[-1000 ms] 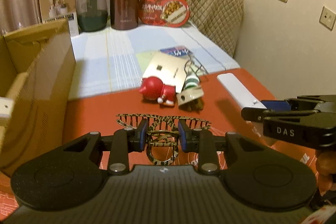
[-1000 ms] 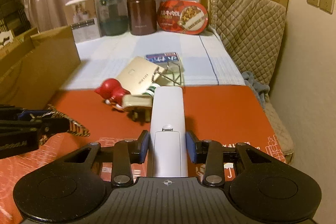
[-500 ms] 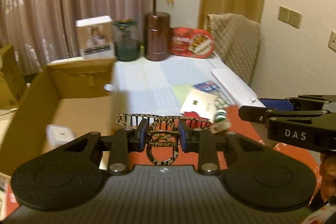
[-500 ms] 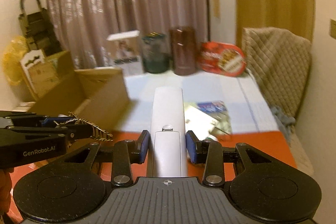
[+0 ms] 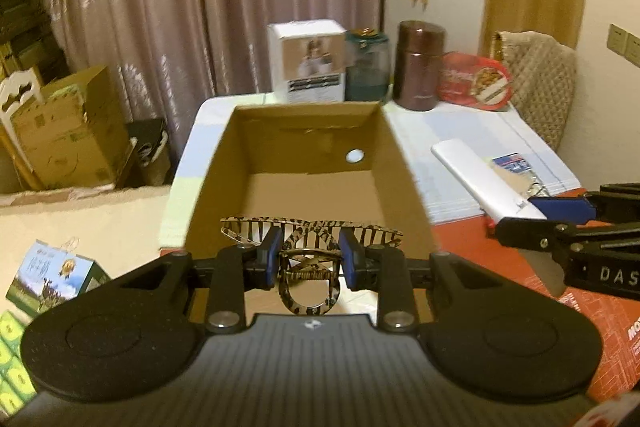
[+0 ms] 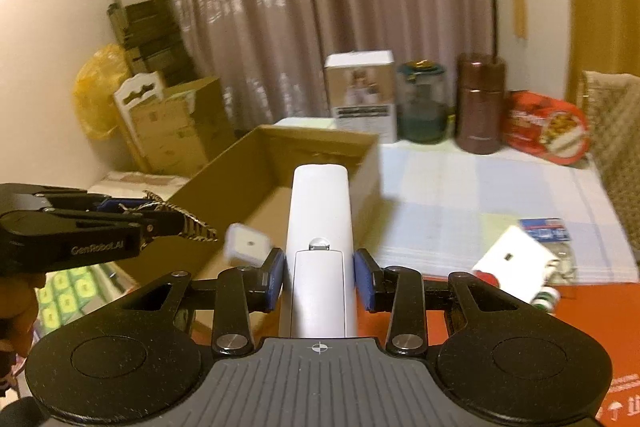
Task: Organize rigid objects
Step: 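Lift the lanyard and power bank and carry both over the cardboard box, then open the left tool to drop the lanyard while the right tool releases the power bank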
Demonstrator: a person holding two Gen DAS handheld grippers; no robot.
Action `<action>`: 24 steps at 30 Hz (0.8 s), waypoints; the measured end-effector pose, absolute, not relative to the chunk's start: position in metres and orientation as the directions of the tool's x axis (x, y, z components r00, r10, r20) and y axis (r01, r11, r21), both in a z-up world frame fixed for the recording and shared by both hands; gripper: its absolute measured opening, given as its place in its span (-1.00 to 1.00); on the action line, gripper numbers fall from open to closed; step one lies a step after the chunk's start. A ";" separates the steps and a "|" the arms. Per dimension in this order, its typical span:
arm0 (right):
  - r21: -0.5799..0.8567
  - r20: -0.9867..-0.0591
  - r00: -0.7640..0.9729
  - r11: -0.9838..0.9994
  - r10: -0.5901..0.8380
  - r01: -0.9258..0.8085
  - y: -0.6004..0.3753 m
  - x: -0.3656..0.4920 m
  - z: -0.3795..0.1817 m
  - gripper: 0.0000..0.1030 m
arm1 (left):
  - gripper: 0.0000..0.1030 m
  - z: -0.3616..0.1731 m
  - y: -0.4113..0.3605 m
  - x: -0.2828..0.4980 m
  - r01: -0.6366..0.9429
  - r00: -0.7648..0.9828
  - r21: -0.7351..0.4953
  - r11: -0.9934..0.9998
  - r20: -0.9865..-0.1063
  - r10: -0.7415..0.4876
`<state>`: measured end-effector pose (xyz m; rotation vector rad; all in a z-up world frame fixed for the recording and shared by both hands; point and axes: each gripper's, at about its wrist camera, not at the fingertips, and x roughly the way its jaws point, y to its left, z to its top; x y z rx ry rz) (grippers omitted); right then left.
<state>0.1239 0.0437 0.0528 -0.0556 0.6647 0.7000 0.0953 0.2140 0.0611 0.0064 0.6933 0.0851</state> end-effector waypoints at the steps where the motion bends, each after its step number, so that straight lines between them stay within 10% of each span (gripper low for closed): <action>1: 0.169 -0.592 0.558 0.767 0.581 -0.619 0.051 0.125 0.050 -0.33 | -0.51 0.059 0.220 0.096 -0.081 0.761 0.028 0.996 -0.644 0.080; 24: 0.159 -0.686 0.449 0.720 0.572 -0.676 0.109 0.136 0.013 -0.33 | -0.51 0.017 0.257 0.107 -0.097 0.713 -0.006 0.995 -0.698 0.065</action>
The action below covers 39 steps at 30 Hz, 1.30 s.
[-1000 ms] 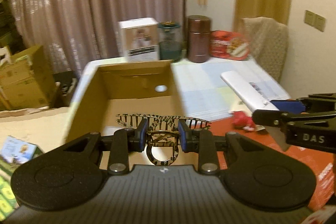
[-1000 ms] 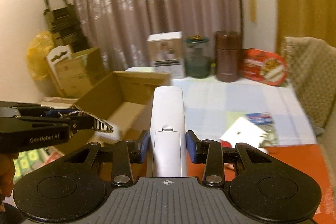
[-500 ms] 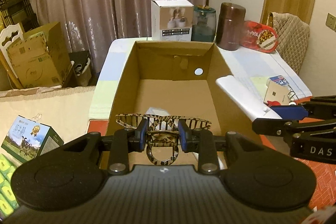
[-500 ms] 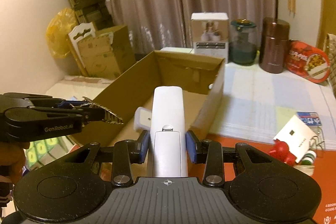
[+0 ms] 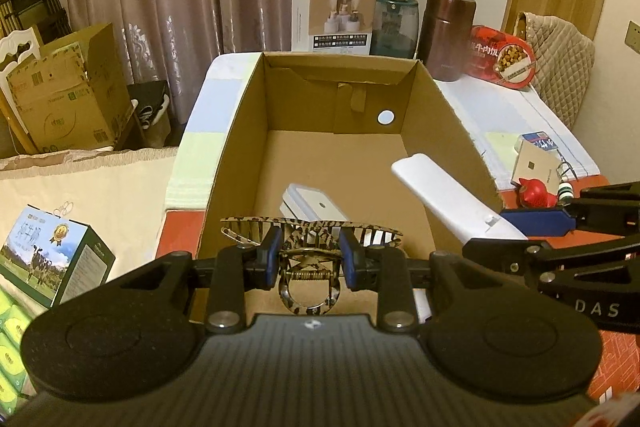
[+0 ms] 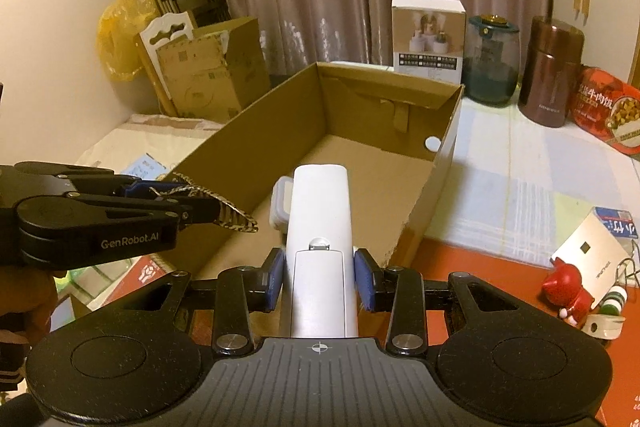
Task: Organize rigid objects
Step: 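Open the left tool to drop the lanyard while the right tool releases the power bank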
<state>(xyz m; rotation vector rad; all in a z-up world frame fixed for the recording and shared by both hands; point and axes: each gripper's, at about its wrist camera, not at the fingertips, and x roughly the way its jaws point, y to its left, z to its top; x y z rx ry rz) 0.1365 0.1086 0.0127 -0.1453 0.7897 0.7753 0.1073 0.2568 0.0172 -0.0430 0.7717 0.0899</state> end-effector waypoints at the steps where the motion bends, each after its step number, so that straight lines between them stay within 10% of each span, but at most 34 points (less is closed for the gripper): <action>1: 0.159 -0.688 0.447 0.720 0.572 -0.676 0.109 0.136 0.012 -0.33 | -0.51 0.017 0.257 0.108 -0.096 0.712 -0.004 0.995 -0.699 0.066; 39: 0.200 -0.690 0.414 0.706 0.594 -0.679 0.108 0.133 0.007 -0.32 | -0.45 0.023 0.263 0.095 -0.138 0.724 -0.013 0.990 -0.684 0.092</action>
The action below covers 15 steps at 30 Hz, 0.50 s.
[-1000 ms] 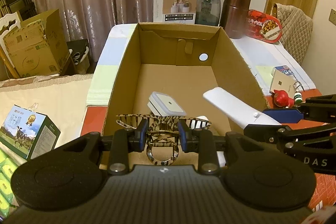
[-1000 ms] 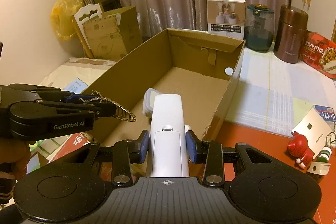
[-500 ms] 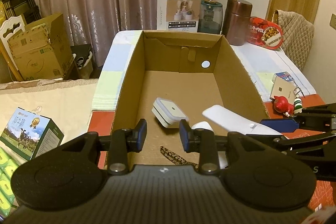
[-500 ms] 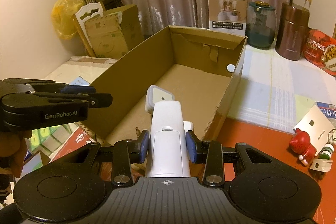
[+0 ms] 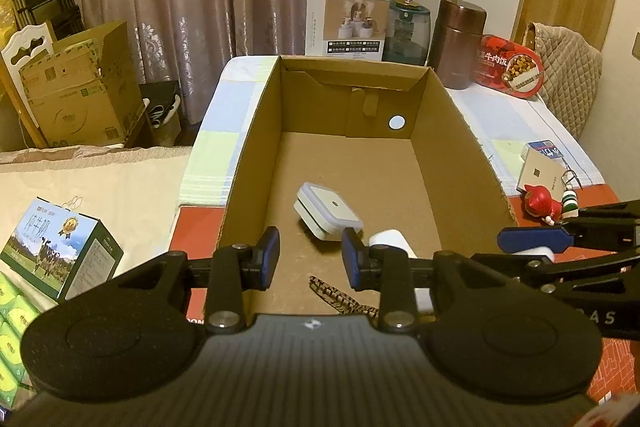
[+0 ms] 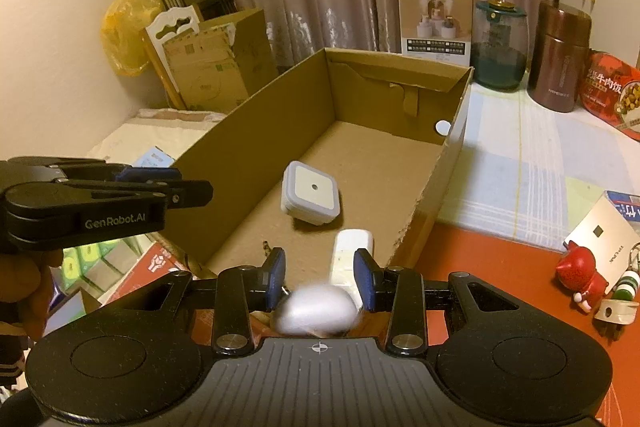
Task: Organize rigid objects
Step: 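Open the left tool to drop the lanyard while the right tool releases the power bank, then withdraw both open tools from the box toward the table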
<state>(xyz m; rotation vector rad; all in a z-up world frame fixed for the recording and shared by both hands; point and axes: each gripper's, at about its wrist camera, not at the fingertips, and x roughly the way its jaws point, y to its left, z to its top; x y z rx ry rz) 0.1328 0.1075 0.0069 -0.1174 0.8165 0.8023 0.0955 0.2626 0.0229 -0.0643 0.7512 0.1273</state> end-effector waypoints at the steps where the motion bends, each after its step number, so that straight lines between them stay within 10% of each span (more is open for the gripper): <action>1: 0.201 -0.687 0.417 0.707 0.595 -0.678 0.106 0.132 0.008 -0.31 | -0.45 0.023 0.263 0.095 -0.139 0.724 -0.014 0.990 -0.684 0.092; 15: 0.217 -0.621 0.531 0.777 0.577 -0.591 0.035 0.113 0.035 0.02 | -0.45 0.041 0.245 0.076 -0.135 0.750 -0.035 0.990 -0.657 0.079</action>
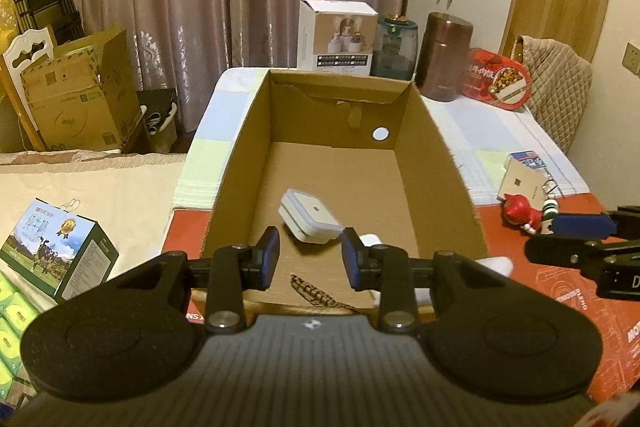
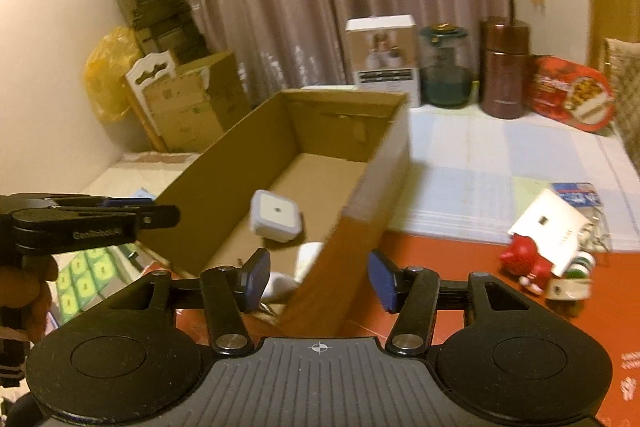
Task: Organize rigid objects
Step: 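Withdraw both open tools from the box toward the table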
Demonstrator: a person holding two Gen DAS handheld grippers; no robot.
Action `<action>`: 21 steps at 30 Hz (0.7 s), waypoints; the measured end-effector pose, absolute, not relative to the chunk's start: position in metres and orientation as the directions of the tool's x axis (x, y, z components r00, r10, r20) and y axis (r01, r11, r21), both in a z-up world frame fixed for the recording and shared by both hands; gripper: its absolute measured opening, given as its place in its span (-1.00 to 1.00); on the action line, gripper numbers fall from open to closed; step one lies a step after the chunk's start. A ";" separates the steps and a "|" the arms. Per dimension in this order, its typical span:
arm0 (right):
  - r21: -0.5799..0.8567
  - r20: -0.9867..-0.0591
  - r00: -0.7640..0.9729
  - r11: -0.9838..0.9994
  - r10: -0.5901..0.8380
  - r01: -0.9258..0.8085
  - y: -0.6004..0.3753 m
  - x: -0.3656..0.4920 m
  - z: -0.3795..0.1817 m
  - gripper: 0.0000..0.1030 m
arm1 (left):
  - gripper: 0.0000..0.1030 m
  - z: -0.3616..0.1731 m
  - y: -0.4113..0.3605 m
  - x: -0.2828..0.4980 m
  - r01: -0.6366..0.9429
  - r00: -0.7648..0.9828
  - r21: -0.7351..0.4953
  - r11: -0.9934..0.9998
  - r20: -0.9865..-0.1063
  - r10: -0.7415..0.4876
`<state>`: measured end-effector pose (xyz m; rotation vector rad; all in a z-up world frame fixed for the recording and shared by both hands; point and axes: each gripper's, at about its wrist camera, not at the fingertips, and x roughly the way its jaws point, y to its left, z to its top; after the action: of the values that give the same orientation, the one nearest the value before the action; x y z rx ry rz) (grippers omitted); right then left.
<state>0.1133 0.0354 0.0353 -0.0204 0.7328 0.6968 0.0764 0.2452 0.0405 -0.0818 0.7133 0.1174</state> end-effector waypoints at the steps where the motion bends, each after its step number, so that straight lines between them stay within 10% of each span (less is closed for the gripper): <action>1: 0.216 -0.621 0.537 0.784 0.570 -0.582 0.029 0.111 0.036 0.04 | -0.45 0.042 0.243 0.075 -0.134 0.752 -0.039 0.990 -0.655 0.076; 21: 0.230 -0.634 0.631 0.888 0.447 -0.398 -0.084 0.077 0.046 0.14 | -0.43 0.066 0.154 0.049 -0.020 0.779 -0.097 0.995 -0.625 -0.045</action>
<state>0.0775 -0.0842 0.0458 0.0699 0.7451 0.4838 0.0485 0.1539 0.0663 -0.1001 0.6778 -0.0138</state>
